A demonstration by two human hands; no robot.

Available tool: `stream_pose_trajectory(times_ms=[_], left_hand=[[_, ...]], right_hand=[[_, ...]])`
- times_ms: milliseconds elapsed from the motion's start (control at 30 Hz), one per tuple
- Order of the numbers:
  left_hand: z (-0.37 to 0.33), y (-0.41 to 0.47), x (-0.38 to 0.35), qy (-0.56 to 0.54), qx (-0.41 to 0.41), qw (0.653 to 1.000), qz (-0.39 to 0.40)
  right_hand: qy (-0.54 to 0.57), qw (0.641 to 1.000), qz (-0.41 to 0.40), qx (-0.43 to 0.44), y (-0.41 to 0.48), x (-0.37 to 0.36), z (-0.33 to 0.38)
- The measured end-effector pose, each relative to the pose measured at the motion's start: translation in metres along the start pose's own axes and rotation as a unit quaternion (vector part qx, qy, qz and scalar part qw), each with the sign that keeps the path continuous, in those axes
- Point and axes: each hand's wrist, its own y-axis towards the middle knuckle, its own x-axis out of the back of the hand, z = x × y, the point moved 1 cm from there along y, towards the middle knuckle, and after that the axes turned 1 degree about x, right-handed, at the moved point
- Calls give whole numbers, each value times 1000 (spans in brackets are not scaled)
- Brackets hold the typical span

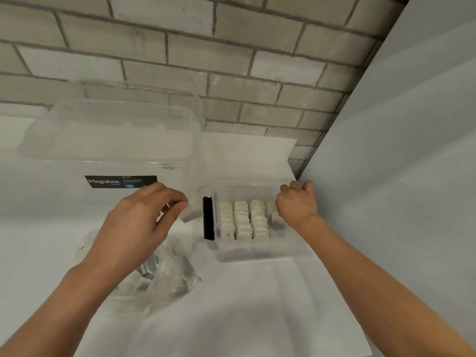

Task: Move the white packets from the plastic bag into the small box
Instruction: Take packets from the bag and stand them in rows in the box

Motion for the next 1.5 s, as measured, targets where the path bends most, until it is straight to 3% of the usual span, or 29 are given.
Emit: stream_pose_trajectory(times_ms=[233, 300, 467, 533, 733, 967, 1233, 1500], left_hand=[[-7, 15, -23, -10, -33, 999, 29], [-12, 22, -29, -18, -45, 998, 40], [-41, 50, -48, -12, -93, 992, 87], [-59, 63, -62, 8, -110, 988, 110], [-92, 95, -130, 21, -129, 965, 227], [-92, 112, -198, 15, -64, 942, 330], [-91, 119, -238, 94, -35, 925, 367], [-90, 120, -253, 159, -33, 922, 350]], right_hand=[[11, 999, -26, -22, -4, 9, -3], [65, 993, -84, -48, -10, 12, -15], [295, 915, -199, -189, -56, 18, -41], [312, 903, -192, -225, -73, 14, -39], [319, 909, -157, -218, -90, 0, -27], [351, 895, -168, -220, -93, -2, -24], [371, 885, -173, -221, -93, -6, -24], [375, 883, -178, -221, -93, -6, -24]])
